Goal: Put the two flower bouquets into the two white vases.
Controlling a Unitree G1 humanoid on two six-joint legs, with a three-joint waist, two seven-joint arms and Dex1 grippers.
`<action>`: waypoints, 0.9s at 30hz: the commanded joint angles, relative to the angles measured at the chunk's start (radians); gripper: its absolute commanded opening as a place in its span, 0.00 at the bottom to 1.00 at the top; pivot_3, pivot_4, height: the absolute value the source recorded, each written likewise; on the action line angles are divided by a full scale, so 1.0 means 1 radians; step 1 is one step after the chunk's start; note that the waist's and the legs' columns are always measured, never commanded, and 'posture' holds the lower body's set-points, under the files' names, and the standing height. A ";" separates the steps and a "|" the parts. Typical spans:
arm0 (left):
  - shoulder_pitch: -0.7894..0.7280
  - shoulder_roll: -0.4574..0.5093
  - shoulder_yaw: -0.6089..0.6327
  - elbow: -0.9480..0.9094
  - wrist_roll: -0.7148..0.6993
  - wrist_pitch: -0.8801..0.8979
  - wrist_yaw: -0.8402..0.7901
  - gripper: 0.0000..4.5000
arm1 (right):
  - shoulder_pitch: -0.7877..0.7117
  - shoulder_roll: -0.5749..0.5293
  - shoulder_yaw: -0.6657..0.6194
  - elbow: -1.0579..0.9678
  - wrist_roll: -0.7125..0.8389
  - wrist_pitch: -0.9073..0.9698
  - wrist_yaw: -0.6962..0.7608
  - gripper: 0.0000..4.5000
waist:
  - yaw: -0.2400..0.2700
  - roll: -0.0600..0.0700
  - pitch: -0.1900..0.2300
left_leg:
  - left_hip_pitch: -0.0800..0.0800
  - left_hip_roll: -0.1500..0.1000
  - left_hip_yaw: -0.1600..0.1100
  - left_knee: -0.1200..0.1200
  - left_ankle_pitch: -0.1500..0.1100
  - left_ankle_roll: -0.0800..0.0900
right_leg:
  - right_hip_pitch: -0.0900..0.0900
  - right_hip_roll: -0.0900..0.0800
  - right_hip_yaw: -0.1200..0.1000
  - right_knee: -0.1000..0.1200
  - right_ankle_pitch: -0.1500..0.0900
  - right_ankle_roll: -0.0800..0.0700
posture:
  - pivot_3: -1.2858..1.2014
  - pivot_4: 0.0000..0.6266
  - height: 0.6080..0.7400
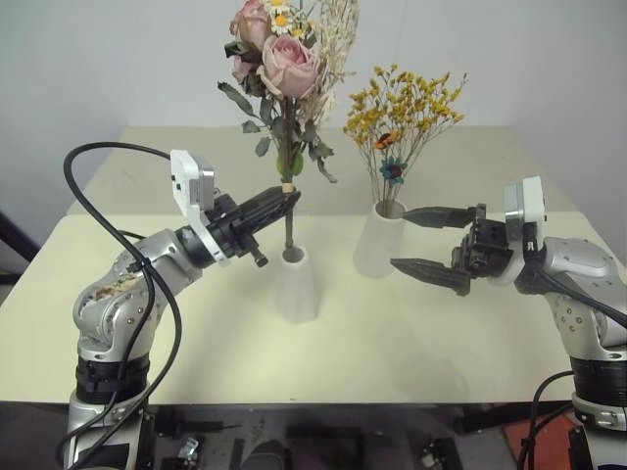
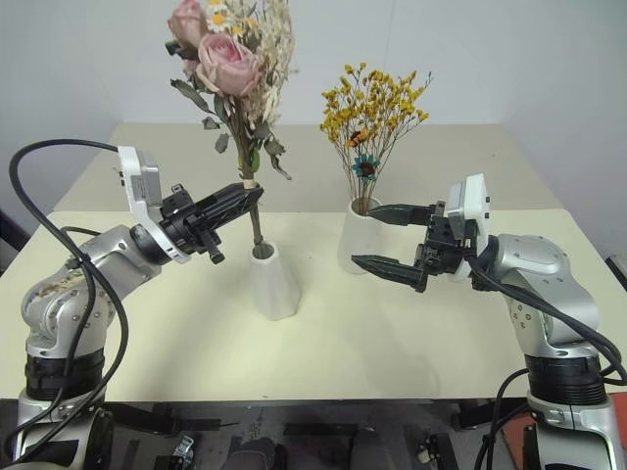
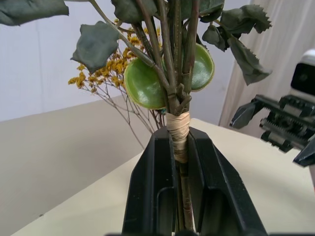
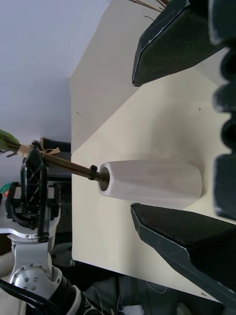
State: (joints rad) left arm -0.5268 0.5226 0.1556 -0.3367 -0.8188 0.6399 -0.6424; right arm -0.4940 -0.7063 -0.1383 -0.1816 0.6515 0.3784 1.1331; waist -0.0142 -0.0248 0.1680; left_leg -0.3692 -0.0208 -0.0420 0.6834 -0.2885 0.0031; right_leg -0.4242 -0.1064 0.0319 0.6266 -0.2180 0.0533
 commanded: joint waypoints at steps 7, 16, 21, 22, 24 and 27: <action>0.065 -0.011 -0.003 -0.047 0.021 -0.056 -0.030 0.02 | 0.000 -0.004 -0.034 -0.023 0.024 -0.003 -0.005 1.00 | -0.001 0.000 0.000 | 0.001 0.000 0.000 0.000 0.000 0.000 | 0.000 0.000 0.000 0.000 0.000 0.000 | 0.52 0.24 1.00; 0.081 -0.029 -0.001 -0.073 0.013 -0.046 -0.011 0.02 | -0.001 0.002 -0.032 -0.020 0.023 -0.006 -0.009 1.00 | -0.001 0.000 0.000 | 0.000 0.000 0.000 0.000 0.000 0.001 | 0.000 0.000 0.000 0.000 0.000 0.000 | 0.52 0.24 1.00; 0.103 -0.034 -0.002 -0.088 0.015 -0.038 -0.004 0.02 | 0.000 0.003 -0.033 -0.022 0.023 -0.006 -0.010 1.00 | -0.001 0.000 0.000 | 0.001 0.000 0.000 0.000 0.000 0.001 | 0.000 0.000 0.000 0.000 0.000 0.000 | 0.52 0.24 1.00; 0.110 -0.035 -0.002 -0.091 0.015 -0.037 -0.002 0.02 | 0.000 0.003 -0.034 -0.022 0.023 -0.006 -0.011 1.00 | -0.001 0.000 0.000 | 0.001 0.000 0.000 0.000 0.000 0.001 | 0.000 0.000 0.000 0.000 0.000 0.000 | 0.52 0.24 1.00; 0.121 -0.034 -0.003 -0.091 0.020 -0.038 -0.001 0.02 | -0.001 0.004 -0.033 -0.022 0.023 -0.006 -0.012 1.00 | 0.000 0.000 0.000 | 0.000 0.000 0.000 0.000 0.000 0.001 | 0.000 0.000 0.000 0.000 0.000 0.000 | 0.52 0.24 1.00; 0.133 -0.025 -0.010 -0.088 0.037 -0.044 -0.008 0.02 | -0.003 0.006 -0.031 -0.020 0.021 -0.007 -0.013 1.00 | 0.000 0.000 0.000 | 0.000 0.000 0.000 0.000 0.000 0.001 | 0.000 0.000 0.000 0.000 0.000 0.000 | 0.52 0.24 1.00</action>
State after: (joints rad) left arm -0.3934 0.4878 0.1460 -0.3831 -0.7869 0.6124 -0.6442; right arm -0.4918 -0.7005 -0.1383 -0.1814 0.6514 0.3783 1.1265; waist -0.0144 -0.0248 0.1680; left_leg -0.3687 -0.0203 -0.0419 0.6835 -0.2889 0.0038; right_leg -0.4238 -0.1062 0.0319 0.6264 -0.2180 0.0533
